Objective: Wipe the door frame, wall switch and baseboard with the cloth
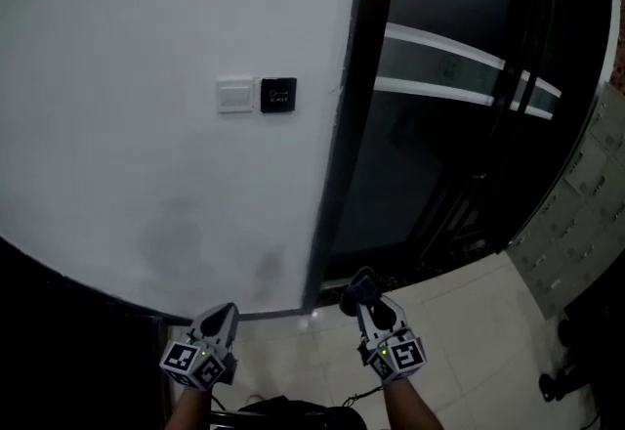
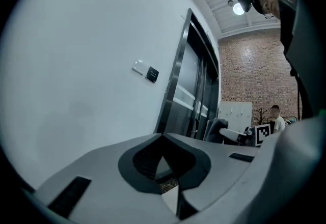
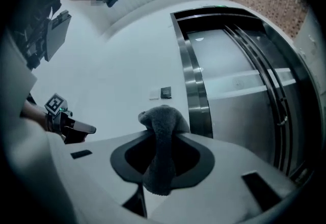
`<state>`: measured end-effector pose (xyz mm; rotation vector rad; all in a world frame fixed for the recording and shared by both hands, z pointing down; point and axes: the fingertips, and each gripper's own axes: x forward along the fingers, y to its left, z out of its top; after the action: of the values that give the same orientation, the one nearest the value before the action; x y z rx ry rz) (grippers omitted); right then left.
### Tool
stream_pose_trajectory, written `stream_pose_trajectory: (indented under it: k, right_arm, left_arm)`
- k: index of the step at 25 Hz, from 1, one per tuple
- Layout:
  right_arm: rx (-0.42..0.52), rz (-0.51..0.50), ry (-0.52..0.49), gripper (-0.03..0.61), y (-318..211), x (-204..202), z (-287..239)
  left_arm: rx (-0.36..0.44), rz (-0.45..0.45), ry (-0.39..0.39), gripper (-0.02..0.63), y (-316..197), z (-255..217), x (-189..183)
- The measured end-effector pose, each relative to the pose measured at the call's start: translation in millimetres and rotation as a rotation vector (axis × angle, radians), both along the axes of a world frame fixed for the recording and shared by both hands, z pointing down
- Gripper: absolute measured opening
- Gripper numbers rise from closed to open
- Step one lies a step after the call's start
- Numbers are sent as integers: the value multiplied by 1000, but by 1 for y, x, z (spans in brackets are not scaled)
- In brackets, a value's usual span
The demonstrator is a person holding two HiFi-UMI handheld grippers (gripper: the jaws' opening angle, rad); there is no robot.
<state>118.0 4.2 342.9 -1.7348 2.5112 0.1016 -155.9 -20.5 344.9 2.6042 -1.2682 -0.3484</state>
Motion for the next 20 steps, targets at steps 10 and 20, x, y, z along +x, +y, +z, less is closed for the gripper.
stream_pose_trajectory:
  k: [10,20]
  right_arm:
    - [176,-3,470,81,-104,-23,-88]
    - [553,28,1206,81,-247,-18,-203]
  left_arm:
    - [11,15,-17,2,-51,-6,-47]
    - [76,-193,-3,2,-107,-16,-49]
